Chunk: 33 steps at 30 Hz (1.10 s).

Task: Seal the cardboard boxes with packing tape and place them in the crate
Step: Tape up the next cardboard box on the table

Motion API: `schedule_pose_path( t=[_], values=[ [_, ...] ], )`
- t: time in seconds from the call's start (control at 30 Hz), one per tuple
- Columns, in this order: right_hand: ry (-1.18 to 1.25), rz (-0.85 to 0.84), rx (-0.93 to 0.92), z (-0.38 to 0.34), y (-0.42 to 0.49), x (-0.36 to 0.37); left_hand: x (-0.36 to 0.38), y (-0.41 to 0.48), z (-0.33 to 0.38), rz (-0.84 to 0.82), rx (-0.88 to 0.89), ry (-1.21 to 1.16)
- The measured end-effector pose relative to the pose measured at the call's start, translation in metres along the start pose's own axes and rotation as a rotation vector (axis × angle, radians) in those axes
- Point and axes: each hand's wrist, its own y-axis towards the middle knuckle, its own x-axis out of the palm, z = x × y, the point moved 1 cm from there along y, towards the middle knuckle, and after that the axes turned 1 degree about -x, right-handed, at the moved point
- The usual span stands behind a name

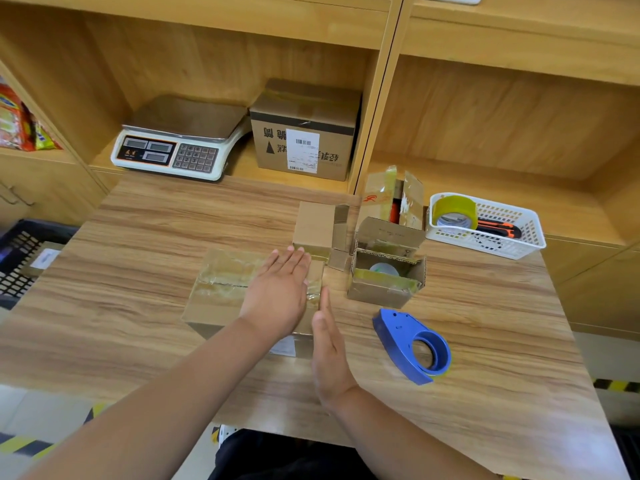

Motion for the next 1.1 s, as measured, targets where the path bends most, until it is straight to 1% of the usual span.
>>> schedule_pose_path(
  t=[0.17,0.33,0.47,0.53,0.63,0.67,0.73,0.87,1.1],
  values=[
    [0.078,-0.061,0.093,-0.008,0.001,0.001,-0.001,0.002,0.001,-0.001,0.0,0.016],
    [0.034,-0.101,0.198,-0.002,0.007,-0.007,-0.003,-0.001,0.0,0.007,0.009,-0.004],
    [-0.153,-0.09,0.119,-0.006,0.023,-0.023,-0.004,0.0,-0.001,0.005,0.015,-0.045],
    [-0.184,-0.085,0.056,-0.014,0.033,-0.031,-0.005,0.001,-0.004,-0.012,0.028,-0.076],
    [-0.282,-0.174,-0.038,-0.026,0.048,-0.038,-0.007,0.002,-0.013,-0.071,0.068,-0.104],
    [-0.319,-0.207,-0.046,-0.028,0.052,-0.039,-0.007,0.001,-0.018,-0.094,0.077,-0.096],
    [-0.358,-0.217,-0.041,-0.031,0.059,-0.04,-0.006,-0.003,-0.027,-0.128,0.081,-0.052],
    [-0.42,-0.156,-0.077,-0.034,0.068,-0.039,-0.004,-0.011,-0.036,-0.174,0.067,0.038],
    [-0.459,0.028,-0.215,-0.035,0.082,-0.028,0.002,-0.011,-0.037,-0.181,0.062,0.039]
  ],
)
